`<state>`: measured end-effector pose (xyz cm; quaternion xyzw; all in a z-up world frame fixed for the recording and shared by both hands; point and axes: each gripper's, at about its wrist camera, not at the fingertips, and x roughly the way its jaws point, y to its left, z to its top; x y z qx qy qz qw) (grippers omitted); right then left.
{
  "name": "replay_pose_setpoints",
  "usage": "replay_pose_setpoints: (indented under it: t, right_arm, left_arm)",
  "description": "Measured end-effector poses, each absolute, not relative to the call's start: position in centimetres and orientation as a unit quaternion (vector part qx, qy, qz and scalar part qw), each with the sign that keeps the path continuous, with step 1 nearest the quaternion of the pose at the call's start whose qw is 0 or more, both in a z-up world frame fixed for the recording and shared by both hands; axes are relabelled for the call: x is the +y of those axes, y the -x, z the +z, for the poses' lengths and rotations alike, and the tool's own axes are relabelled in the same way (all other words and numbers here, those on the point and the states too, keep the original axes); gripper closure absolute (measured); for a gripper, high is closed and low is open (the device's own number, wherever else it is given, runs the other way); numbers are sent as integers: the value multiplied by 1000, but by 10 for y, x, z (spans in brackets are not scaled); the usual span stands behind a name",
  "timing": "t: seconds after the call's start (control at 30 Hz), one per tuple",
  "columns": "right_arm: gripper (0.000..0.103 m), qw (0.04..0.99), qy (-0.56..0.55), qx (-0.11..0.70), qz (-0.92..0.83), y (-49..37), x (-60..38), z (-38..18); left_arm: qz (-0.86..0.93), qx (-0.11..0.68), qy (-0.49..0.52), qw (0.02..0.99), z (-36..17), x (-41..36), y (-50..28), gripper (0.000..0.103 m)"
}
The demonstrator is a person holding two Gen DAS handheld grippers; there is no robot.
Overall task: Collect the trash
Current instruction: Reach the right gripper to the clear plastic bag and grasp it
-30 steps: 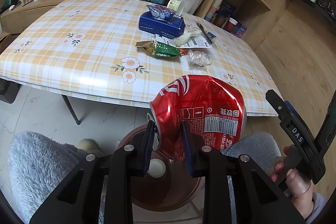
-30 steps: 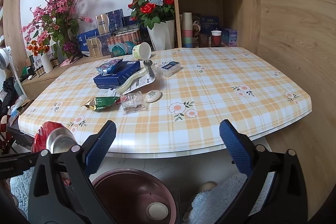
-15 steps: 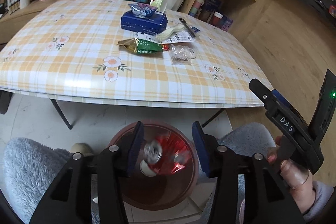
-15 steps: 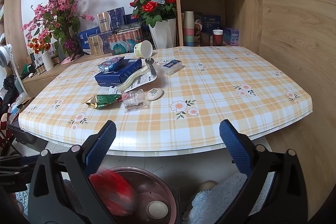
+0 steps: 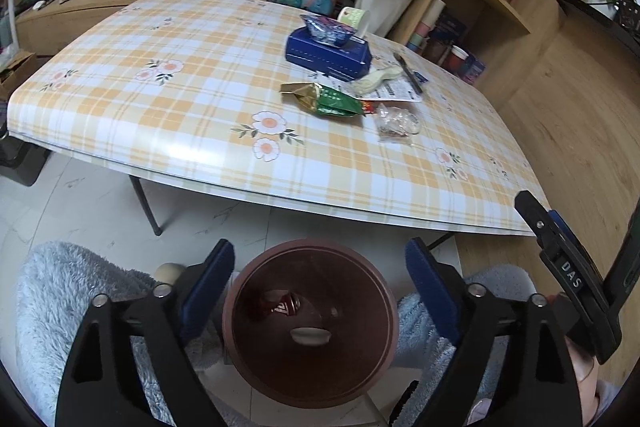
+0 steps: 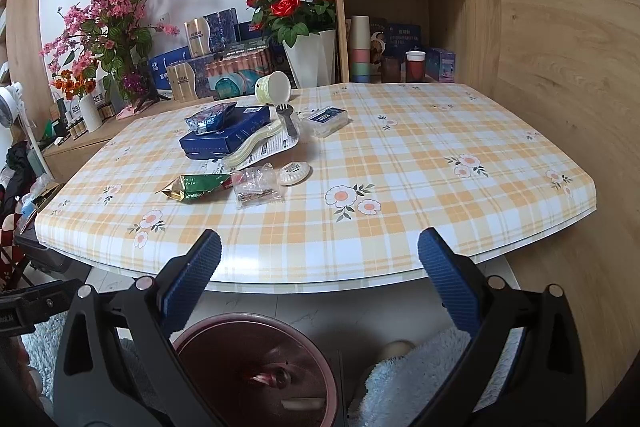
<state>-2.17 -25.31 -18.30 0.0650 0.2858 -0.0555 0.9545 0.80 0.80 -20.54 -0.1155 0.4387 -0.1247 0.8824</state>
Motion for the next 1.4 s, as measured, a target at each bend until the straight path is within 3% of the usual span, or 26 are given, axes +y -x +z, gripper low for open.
replay_pose_setpoints:
  t: [0.57,0.87,1.0,1.4]
  right_arm:
    - [6,952,-53,302,-21,-36,-268,-190]
    - [28,936,-25,345,61,-110,-240,-210]
    - [45,921,-1,376,100,-139,-220,-226]
    - [47,908,-25,407,100,-188,-212,-247]
  left_arm:
    - [-78,408,105,903,-184,38,-71,10]
    - [-62,411,112,903,-191,53,-101,10]
    - [-58,416,120,899,-200,57,-113,10]
    - [-62,434,128,890,-218,56,-139,10]
